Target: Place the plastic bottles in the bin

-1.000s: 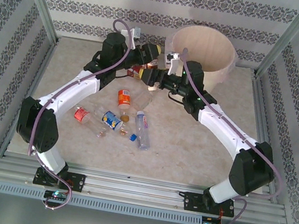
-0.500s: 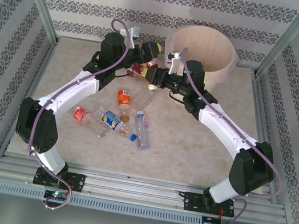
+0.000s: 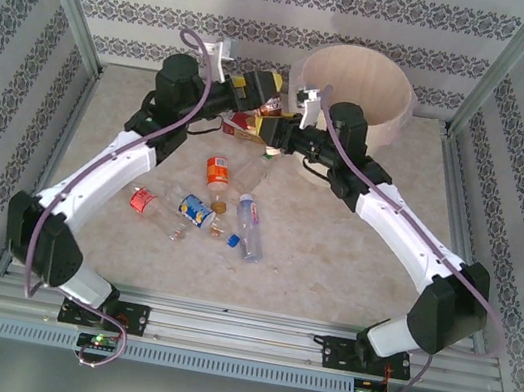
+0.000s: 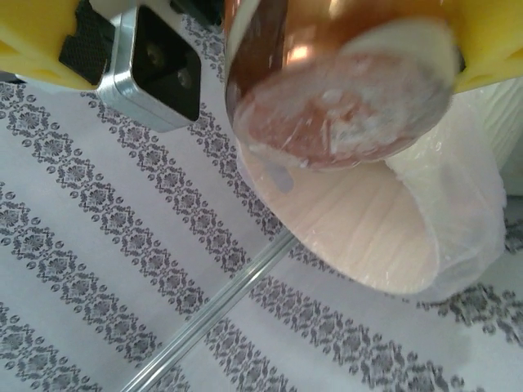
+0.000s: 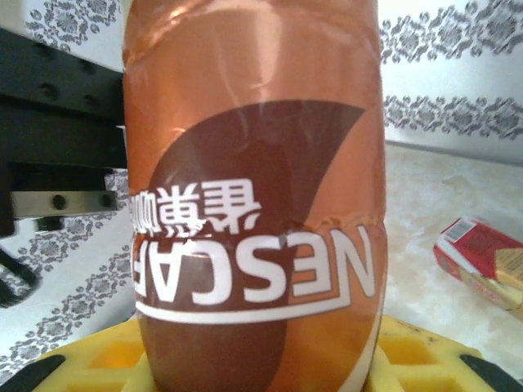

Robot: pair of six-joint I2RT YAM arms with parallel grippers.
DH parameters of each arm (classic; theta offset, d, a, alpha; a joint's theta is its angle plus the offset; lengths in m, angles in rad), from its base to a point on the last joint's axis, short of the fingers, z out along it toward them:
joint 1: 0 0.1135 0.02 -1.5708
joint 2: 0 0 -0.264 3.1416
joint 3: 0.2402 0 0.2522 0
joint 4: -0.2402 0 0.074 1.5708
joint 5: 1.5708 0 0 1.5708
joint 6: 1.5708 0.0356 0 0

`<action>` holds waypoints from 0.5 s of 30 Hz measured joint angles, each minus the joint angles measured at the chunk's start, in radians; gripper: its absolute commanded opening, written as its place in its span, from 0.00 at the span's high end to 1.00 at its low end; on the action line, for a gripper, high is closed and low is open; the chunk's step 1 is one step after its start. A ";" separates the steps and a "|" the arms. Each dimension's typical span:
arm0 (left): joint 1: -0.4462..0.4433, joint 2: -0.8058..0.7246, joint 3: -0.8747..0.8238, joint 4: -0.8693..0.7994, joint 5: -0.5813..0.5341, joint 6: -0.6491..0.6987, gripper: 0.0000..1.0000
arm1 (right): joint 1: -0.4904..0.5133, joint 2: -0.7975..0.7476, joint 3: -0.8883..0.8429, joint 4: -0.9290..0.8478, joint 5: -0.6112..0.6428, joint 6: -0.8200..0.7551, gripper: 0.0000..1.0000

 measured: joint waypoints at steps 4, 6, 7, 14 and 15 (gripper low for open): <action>0.000 -0.115 -0.063 -0.009 -0.096 0.056 0.00 | -0.044 -0.011 0.029 -0.069 0.041 -0.031 0.60; 0.000 -0.169 -0.106 -0.013 -0.154 0.077 0.00 | -0.079 -0.011 0.055 -0.122 0.065 -0.053 0.60; 0.000 -0.184 -0.121 -0.015 -0.177 0.086 0.00 | -0.096 -0.011 0.070 -0.146 0.074 -0.063 0.60; 0.000 -0.217 -0.208 -0.090 -0.343 0.110 0.00 | -0.227 -0.007 0.199 -0.281 0.117 -0.133 0.59; 0.000 -0.222 -0.227 -0.102 -0.366 0.109 0.00 | -0.243 -0.003 0.222 -0.297 0.121 -0.141 0.59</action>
